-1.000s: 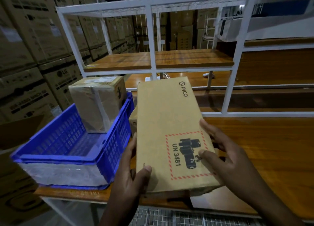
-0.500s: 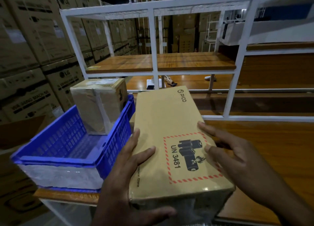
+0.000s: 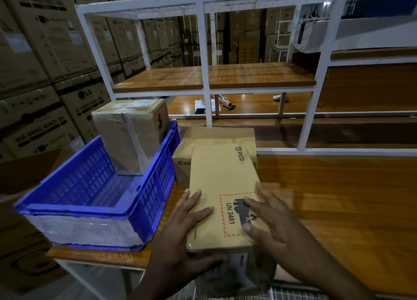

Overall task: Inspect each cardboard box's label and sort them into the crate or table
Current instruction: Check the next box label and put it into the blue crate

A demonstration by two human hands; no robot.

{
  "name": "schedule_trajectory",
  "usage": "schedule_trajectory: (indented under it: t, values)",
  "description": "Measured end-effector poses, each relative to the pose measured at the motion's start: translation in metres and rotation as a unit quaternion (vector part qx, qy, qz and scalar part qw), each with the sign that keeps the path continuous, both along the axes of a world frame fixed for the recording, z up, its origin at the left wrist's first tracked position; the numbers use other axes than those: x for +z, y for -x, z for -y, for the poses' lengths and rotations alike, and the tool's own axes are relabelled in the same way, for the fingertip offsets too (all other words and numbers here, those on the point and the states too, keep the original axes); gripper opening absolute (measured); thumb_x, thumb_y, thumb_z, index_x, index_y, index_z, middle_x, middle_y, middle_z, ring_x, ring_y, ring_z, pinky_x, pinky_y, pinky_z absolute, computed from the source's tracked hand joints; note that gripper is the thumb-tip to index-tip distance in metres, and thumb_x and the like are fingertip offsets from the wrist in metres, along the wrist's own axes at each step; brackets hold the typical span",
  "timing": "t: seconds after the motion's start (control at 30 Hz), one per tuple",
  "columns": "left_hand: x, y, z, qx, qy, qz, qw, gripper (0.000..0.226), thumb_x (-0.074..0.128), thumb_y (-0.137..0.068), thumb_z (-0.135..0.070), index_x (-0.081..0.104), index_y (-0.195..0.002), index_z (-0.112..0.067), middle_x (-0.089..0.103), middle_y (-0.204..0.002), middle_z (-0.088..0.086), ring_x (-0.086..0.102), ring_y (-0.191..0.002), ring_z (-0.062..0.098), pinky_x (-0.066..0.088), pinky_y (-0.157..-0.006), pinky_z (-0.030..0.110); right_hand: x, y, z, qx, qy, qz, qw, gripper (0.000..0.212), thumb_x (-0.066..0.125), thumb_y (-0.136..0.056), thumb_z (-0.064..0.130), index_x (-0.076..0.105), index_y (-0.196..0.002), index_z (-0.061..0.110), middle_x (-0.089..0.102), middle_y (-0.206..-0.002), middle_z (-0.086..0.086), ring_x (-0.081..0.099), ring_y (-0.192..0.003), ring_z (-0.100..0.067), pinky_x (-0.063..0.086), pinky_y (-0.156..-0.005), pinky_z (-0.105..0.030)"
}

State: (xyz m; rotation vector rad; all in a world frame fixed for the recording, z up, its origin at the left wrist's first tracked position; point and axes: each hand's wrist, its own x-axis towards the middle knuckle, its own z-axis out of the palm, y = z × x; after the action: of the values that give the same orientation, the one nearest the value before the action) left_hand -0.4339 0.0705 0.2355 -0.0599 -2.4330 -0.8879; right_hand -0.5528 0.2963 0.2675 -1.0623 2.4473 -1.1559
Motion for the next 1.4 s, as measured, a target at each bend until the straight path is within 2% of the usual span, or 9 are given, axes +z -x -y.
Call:
schedule_trajectory:
  t: [0.2,0.4,0.57,0.7,0.83,0.93,1.1,1.27,1.4]
  values:
    - [-0.006,0.006,0.005,-0.021,0.032,-0.008,0.999,0.085,0.082,-0.068,-0.067,0.053,-0.142,-0.036,0.033,-0.160,-0.017,0.023,-0.152,0.013,0.032,-0.114,0.045,-0.011,0.004,0.003,0.042,-0.122,-0.114,0.985,0.106,0.050,-0.056,0.094,-0.001,-0.142,0.059,-0.021,-0.150,0.040,-0.023,-0.143,0.002,0.008,-0.119,-0.032]
    - [-0.011,0.009,0.009,-0.029,0.027,-0.025,0.999,0.081,0.083,-0.070,-0.063,0.057,-0.139,-0.028,0.046,-0.152,-0.016,0.027,-0.151,0.016,0.025,-0.120,0.023,-0.013,0.001,0.005,0.027,-0.130,-0.138,0.982,0.104,0.052,-0.060,0.090,0.004,-0.146,0.054,-0.014,-0.154,0.035,-0.018,-0.146,-0.003,0.013,-0.120,-0.030]
    - [-0.014,0.010,0.011,-0.032,0.011,-0.036,0.999,0.079,0.085,-0.071,-0.058,0.060,-0.137,-0.023,0.049,-0.151,-0.012,0.030,-0.150,0.020,0.030,-0.119,0.027,-0.011,-0.010,0.009,0.004,-0.110,-0.142,0.984,0.094,0.052,-0.068,0.082,0.014,-0.147,0.050,-0.004,-0.150,0.040,-0.020,-0.143,0.005,0.018,-0.116,-0.027]
    - [-0.025,0.003,0.004,-0.001,-0.018,-0.037,0.999,0.099,0.085,-0.072,-0.054,0.039,-0.152,-0.018,0.034,-0.161,-0.007,0.026,-0.151,0.016,0.027,-0.120,0.029,-0.030,-0.018,0.002,-0.041,0.008,-0.111,0.993,0.100,0.061,-0.063,0.083,0.021,-0.148,0.049,0.011,-0.155,0.035,0.006,-0.145,0.007,0.023,-0.113,-0.021]
    - [-0.069,-0.014,-0.003,0.033,-0.184,0.053,0.981,0.111,0.091,-0.066,-0.051,0.028,-0.155,-0.033,0.044,-0.155,-0.006,0.046,-0.140,0.015,0.047,-0.105,0.030,-0.068,-0.021,-0.016,-0.100,0.121,0.117,0.981,0.128,0.093,-0.048,0.055,0.014,-0.149,0.052,0.037,-0.141,0.040,0.043,-0.124,0.016,0.042,-0.101,-0.019]
    - [-0.090,-0.027,-0.014,0.045,-0.221,0.094,0.970,0.079,0.087,-0.068,-0.053,0.049,-0.136,-0.038,0.070,-0.121,-0.006,0.069,-0.106,0.008,0.056,-0.080,0.021,-0.097,-0.029,-0.016,-0.077,0.058,0.121,0.988,0.094,0.092,-0.058,0.044,0.032,-0.128,0.060,0.049,-0.122,0.038,0.052,-0.113,0.011,0.046,-0.090,-0.012]
    - [-0.078,-0.032,-0.024,0.066,-0.265,0.087,0.958,0.072,0.081,-0.069,-0.064,0.056,-0.127,-0.029,0.071,-0.115,-0.017,0.070,-0.102,0.008,0.059,-0.082,0.030,-0.091,-0.035,-0.013,-0.078,0.048,0.044,0.995,0.063,0.082,-0.072,0.041,0.040,-0.114,0.060,0.051,-0.115,0.039,0.048,-0.110,0.018,0.040,-0.077,-0.004]
    - [-0.035,-0.033,-0.031,0.079,-0.304,0.037,0.949,0.071,0.080,-0.067,-0.057,0.052,-0.126,-0.030,0.070,-0.117,-0.017,0.070,-0.103,0.006,0.058,-0.080,0.024,-0.054,-0.036,-0.018,-0.079,0.094,0.007,0.992,0.071,0.060,-0.068,0.080,0.035,-0.131,0.061,0.051,-0.126,0.032,0.049,-0.115,0.007,0.048,-0.095,-0.034]
    - [0.001,-0.033,-0.037,0.054,-0.337,-0.018,0.940,0.071,0.077,-0.073,-0.048,0.045,-0.130,-0.020,0.067,-0.126,-0.006,0.067,-0.114,0.015,0.057,-0.092,0.035,-0.009,-0.033,-0.016,-0.073,0.196,-0.013,0.978,0.062,0.055,-0.079,0.071,0.039,-0.137,0.054,0.058,-0.124,0.023,0.058,-0.113,-0.005,0.057,-0.082,-0.046]
